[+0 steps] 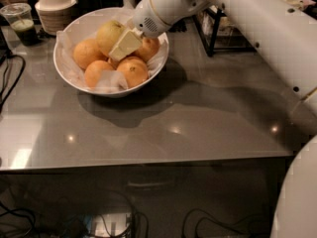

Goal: Pick orange from white bowl

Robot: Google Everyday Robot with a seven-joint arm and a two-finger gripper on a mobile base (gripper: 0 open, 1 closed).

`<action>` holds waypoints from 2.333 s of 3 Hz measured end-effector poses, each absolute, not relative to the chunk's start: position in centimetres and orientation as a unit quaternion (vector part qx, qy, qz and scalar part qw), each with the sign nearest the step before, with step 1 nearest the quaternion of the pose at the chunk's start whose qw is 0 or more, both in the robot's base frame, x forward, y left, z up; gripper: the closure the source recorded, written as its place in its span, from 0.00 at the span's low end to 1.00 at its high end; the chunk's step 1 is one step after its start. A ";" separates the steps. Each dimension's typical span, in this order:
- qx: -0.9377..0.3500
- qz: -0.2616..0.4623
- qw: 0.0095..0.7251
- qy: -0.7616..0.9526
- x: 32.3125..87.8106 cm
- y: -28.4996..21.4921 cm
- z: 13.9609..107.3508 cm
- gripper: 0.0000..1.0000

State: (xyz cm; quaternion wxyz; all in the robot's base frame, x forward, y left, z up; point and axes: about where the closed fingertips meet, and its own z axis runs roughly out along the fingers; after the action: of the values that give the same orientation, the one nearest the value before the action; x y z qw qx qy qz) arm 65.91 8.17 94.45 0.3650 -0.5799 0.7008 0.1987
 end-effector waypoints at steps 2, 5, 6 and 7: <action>-0.580 0.199 0.365 0.701 65.9 8.8 94.5 1.00; -0.587 0.287 0.470 0.593 61.7 4.7 102.4 1.00; -0.616 0.329 0.481 0.530 59.2 3.9 104.8 1.00; -0.664 0.345 0.471 0.467 55.6 3.4 105.8 1.00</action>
Offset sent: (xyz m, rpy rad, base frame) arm -0.0292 -0.0773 0.0761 0.3293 -0.0971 0.0102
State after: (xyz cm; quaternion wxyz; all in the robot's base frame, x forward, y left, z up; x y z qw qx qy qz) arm 55.55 3.37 105.76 0.4713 -0.6641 0.4668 0.3449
